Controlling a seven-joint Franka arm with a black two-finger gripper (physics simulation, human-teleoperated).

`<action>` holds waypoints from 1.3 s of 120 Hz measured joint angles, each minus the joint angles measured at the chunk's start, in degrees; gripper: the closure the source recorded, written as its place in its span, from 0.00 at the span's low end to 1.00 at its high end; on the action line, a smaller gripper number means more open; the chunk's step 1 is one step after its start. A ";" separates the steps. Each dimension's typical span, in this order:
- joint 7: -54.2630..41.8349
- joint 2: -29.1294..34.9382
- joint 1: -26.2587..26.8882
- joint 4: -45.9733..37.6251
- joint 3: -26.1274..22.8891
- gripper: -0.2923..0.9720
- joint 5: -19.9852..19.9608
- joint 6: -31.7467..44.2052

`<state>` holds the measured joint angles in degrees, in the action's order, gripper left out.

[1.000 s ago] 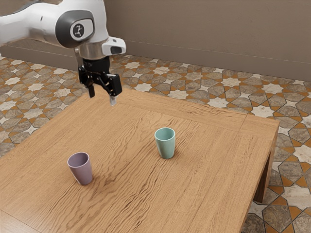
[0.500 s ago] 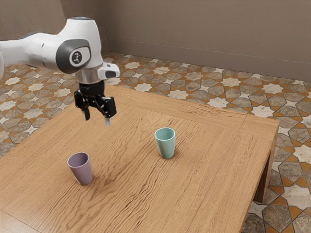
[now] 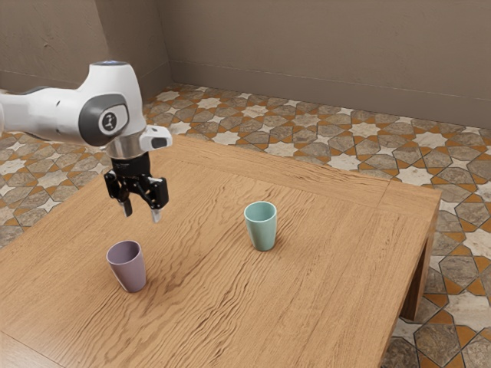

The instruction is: Place the left cup onto the right cup

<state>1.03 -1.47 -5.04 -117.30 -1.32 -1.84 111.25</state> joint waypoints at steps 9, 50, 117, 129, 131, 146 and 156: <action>0.03 0.04 -0.07 -1.24 0.00 0.38 -0.38 0.91; 0.14 0.84 0.02 -6.38 -0.09 0.41 -2.13 4.58; 0.22 1.02 -0.97 -9.48 -0.23 0.43 -2.84 7.34; 0.23 1.12 -1.44 -10.34 -0.32 0.43 -2.91 7.82; 0.23 1.10 -1.54 -10.44 -0.36 0.43 -2.92 7.88; 0.24 1.06 -2.16 -11.09 -0.43 0.43 -2.99 8.38; 0.25 0.90 -2.56 -11.23 -0.44 0.44 -3.02 8.70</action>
<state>1.28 -0.57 -7.60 -128.53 -1.76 -4.86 119.95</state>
